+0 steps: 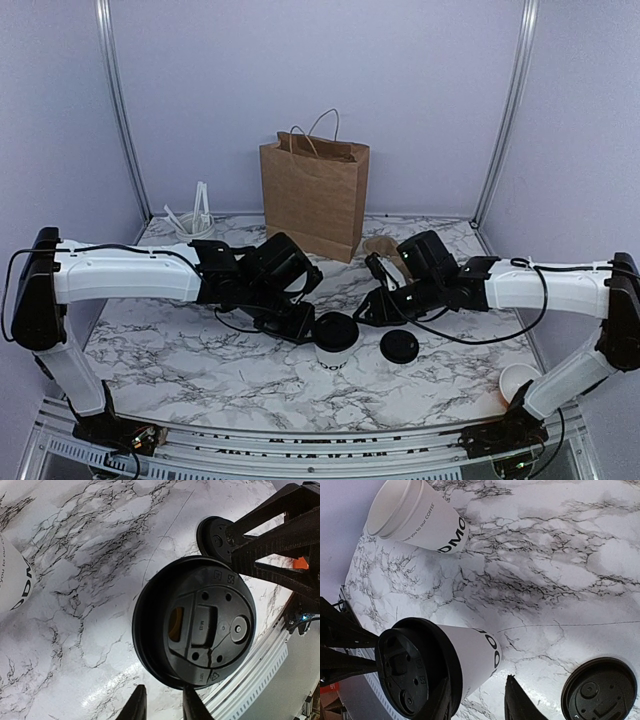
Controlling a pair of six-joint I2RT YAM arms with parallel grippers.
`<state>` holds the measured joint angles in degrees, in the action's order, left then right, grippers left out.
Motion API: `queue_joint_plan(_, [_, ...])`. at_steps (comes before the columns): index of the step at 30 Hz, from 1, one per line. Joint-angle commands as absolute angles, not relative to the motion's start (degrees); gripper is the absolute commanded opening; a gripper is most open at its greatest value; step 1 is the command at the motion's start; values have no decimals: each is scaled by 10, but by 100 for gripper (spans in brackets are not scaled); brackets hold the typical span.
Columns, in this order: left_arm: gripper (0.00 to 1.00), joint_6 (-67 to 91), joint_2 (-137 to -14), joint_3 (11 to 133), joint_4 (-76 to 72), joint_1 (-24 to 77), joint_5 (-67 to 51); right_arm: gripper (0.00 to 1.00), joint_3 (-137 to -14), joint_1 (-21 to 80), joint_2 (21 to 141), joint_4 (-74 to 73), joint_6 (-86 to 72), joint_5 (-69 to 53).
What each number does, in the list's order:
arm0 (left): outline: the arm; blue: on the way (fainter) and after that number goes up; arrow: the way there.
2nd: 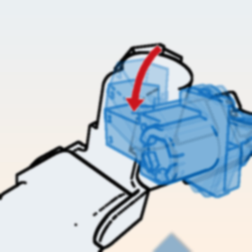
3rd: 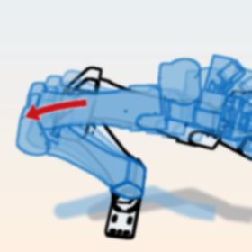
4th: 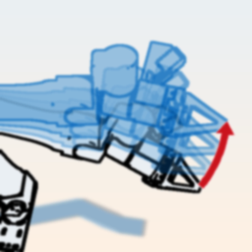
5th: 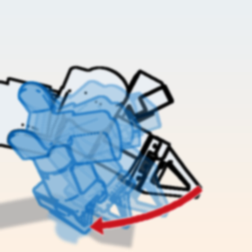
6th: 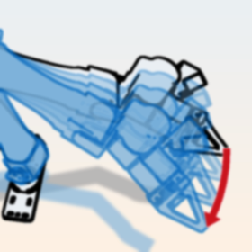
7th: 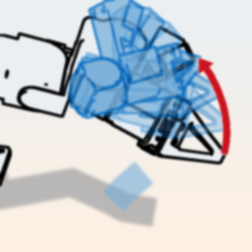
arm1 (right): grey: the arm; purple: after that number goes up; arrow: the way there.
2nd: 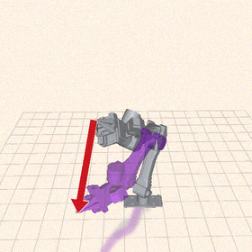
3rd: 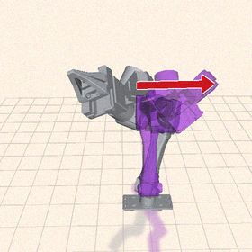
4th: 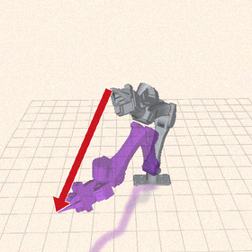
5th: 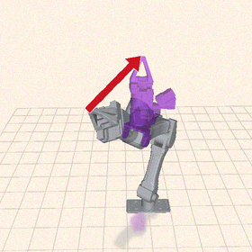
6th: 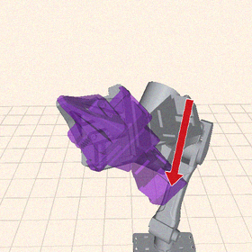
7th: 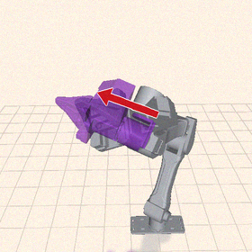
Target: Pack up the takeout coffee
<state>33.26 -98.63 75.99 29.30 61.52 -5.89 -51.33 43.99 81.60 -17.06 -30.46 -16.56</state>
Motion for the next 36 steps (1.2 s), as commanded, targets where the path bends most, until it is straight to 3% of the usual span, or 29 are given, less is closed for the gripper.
queue_joint_plan(1, [25,334,-999,758,283,617,-50,35,-506,436,825,-151,-314,-180])
queue_joint_plan(36, [25,332,-1046,724,289,607,-47,34,-358,517,807,-101,-404,-136])
